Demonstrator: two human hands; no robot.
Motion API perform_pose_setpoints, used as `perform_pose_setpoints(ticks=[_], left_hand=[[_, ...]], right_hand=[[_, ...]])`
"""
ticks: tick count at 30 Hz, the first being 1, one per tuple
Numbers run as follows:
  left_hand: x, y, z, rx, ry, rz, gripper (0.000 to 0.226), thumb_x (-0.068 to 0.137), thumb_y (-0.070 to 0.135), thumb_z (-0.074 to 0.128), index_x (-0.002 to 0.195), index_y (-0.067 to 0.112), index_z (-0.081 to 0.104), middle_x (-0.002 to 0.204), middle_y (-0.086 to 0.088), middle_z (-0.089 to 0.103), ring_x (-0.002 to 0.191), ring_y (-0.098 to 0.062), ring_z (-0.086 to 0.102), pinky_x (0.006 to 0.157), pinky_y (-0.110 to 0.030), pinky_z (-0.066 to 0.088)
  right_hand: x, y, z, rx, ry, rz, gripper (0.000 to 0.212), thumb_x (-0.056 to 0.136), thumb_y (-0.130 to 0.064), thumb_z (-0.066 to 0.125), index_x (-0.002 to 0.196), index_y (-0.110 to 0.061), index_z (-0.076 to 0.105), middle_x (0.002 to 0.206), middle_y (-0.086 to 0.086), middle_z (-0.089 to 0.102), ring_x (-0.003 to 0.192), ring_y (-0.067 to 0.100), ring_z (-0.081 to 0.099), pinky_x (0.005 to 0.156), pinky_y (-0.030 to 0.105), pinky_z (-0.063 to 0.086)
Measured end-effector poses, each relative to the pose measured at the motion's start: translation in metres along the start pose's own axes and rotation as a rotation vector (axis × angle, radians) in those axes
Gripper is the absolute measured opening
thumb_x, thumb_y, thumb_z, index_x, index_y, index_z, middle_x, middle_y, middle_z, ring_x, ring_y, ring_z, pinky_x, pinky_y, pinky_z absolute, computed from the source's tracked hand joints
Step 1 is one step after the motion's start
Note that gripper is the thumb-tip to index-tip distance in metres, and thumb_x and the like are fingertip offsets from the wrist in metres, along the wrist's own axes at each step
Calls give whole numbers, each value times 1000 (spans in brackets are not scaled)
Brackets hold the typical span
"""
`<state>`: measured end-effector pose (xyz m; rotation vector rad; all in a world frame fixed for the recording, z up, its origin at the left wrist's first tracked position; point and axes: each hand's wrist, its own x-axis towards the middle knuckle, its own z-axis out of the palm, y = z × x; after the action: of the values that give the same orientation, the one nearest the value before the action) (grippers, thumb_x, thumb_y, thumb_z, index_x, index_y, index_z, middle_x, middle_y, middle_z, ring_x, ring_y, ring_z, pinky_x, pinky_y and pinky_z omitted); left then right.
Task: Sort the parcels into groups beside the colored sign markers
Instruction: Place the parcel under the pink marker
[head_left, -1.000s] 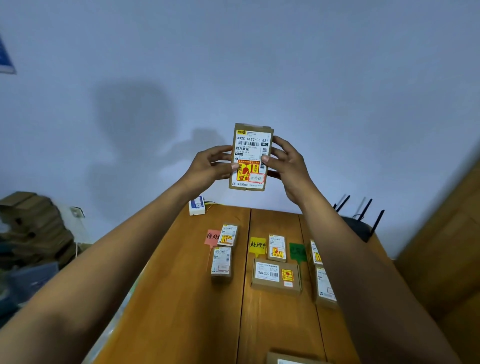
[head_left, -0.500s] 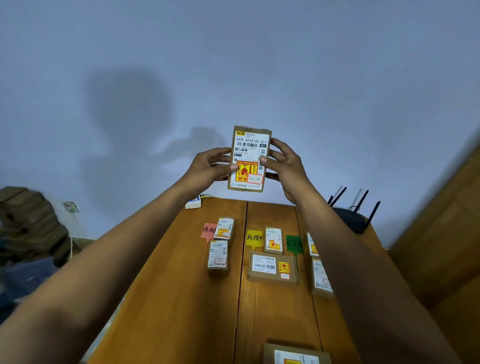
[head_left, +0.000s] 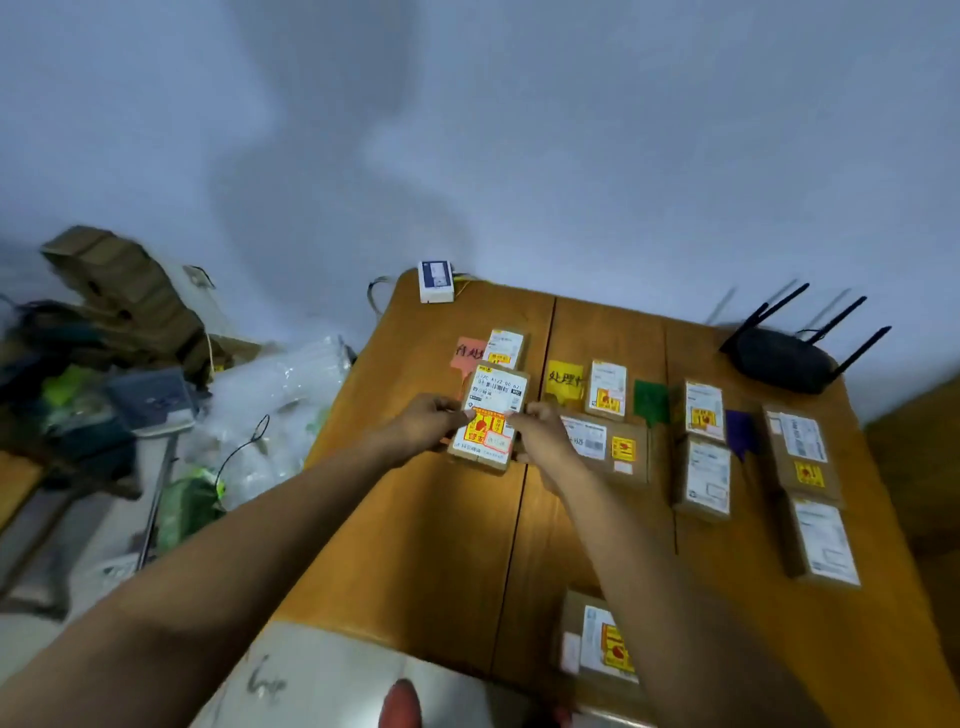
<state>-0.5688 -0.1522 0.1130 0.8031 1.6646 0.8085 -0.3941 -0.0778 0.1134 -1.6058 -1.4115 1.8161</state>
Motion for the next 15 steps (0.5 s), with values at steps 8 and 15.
perform_pose_setpoints(ticks=[8, 15], left_hand=[[31, -139, 46, -40, 14, -301, 27, 102, 20, 55, 120, 5, 66, 88, -3, 73, 64, -8, 68, 52, -21, 49], [73, -159, 50, -205, 82, -260, 33, 105, 27, 49, 132, 12, 60, 103, -1, 73, 89, -14, 72, 70, -23, 58]], right_hand=[[44, 138, 40, -42, -112, 303, 26, 99, -17, 58, 125, -14, 60, 123, 10, 69, 103, 26, 69, 93, 45, 56], [93, 145, 53, 60, -101, 299, 24, 102, -16, 54, 126, -15, 58, 119, 7, 69, 95, 23, 69, 78, 37, 58]])
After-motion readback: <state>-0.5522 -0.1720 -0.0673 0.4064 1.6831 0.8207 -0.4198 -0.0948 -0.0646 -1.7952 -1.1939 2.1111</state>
